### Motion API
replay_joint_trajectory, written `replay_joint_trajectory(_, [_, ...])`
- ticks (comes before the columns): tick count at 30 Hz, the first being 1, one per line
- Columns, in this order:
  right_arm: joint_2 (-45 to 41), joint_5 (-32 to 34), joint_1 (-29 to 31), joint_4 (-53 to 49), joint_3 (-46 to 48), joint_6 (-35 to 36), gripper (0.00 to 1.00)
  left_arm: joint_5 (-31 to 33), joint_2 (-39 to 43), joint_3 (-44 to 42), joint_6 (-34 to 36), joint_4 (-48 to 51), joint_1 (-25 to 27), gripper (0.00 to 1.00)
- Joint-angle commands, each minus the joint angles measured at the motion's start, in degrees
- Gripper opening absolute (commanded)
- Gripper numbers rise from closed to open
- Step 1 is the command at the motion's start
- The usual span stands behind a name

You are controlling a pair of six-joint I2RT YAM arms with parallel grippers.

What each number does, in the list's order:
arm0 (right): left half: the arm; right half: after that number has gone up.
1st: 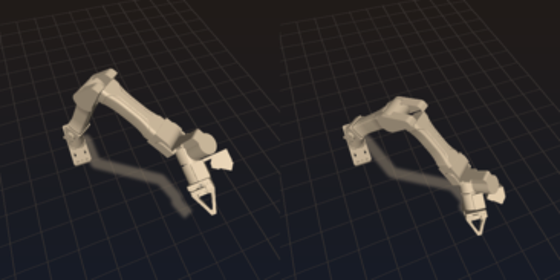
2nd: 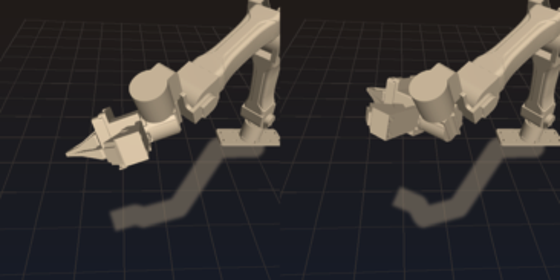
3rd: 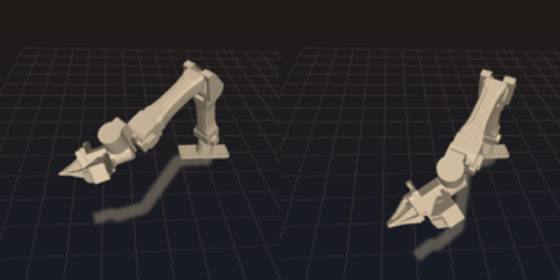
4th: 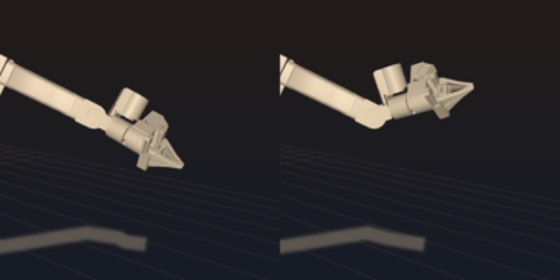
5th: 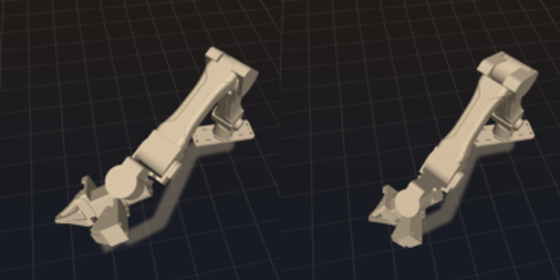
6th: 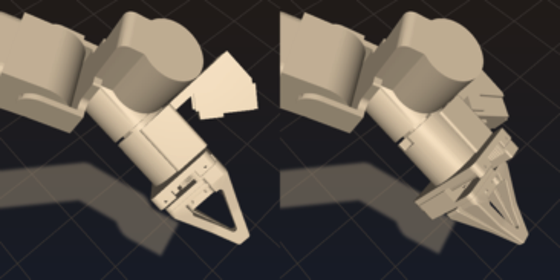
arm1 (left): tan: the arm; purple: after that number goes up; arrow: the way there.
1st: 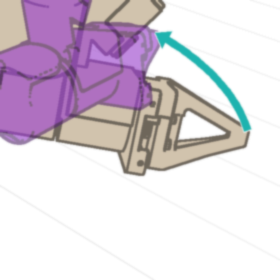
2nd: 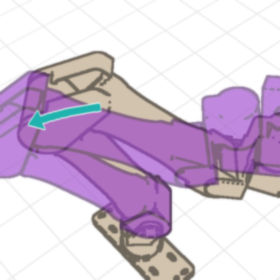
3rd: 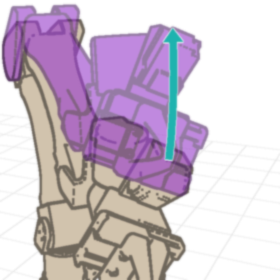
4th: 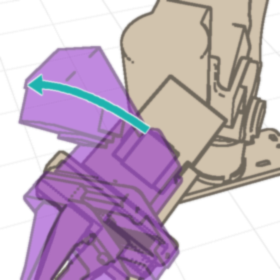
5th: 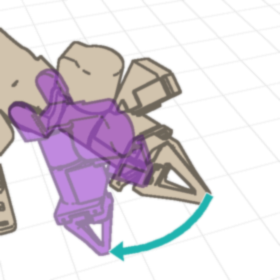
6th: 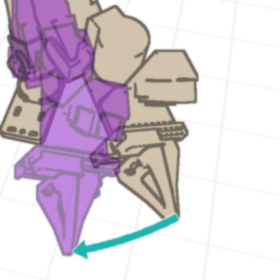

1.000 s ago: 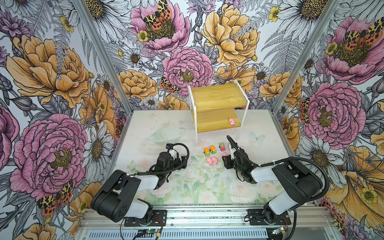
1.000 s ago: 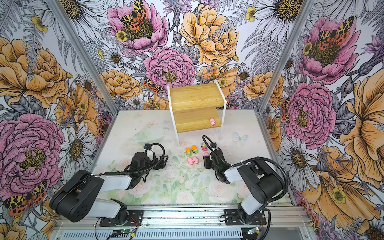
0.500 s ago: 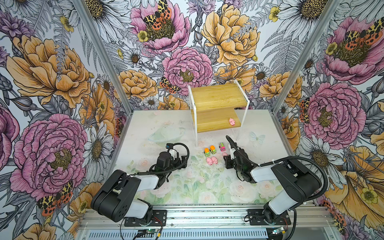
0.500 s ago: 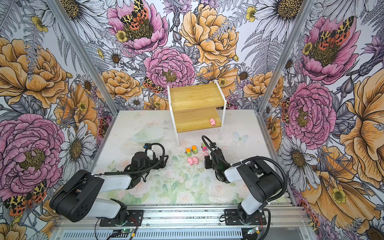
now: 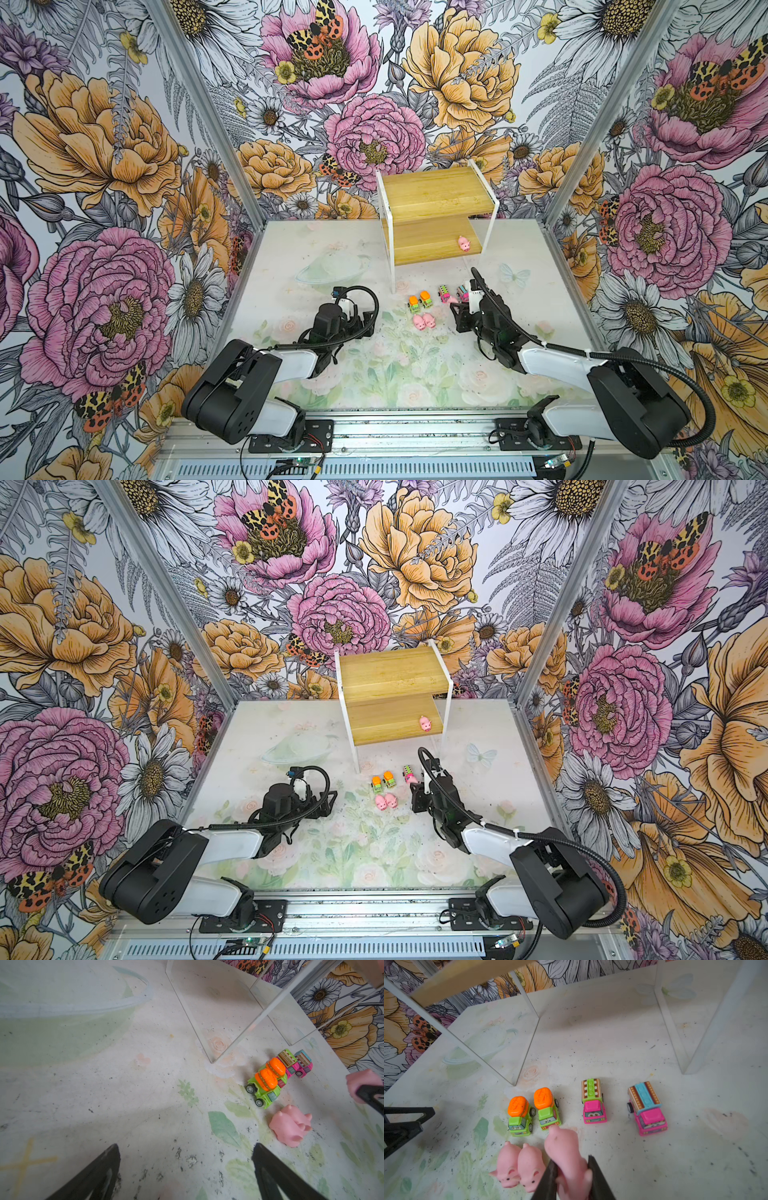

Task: Place and organize the plastic toys onto the shelf
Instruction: 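Carry the second pink pig with the right gripper to the lower shelf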

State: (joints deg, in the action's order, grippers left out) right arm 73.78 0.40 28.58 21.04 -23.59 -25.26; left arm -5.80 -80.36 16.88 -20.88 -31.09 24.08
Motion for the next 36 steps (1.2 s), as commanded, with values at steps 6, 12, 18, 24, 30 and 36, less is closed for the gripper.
replay_joint_trajectory(6, [-7.64,4.78,0.34,-10.84,-11.42,-1.19,0.25,-1.06,1.52,0.91,0.40,-0.42,-0.59,0.99])
replay_joint_trajectory(12, [-5.26,7.29,0.47,-11.67,-18.13,-2.08,0.26,-0.34,0.24,1.08,-0.37,-1.14,-0.52,0.99])
replay_joint_trajectory(18, [2.69,8.03,0.45,-11.90,-25.55,-2.56,0.28,-0.77,-2.10,0.98,-0.36,-1.20,-0.61,0.99])
replay_joint_trajectory(24, [10.69,9.12,0.43,-12.45,-33.19,-2.34,0.28,-1.57,-4.08,1.37,-0.54,-3.01,-0.52,0.99])
replay_joint_trajectory(30, [16.59,10.55,0.35,-13.13,-38.92,-3.36,0.28,-1.67,-4.38,1.31,-0.22,-3.21,-0.52,0.99])
replay_joint_trajectory(36, [19.16,13.62,0.44,-13.13,-40.22,-4.71,0.28,-1.37,-3.24,0.70,0.31,-3.10,-0.61,0.99])
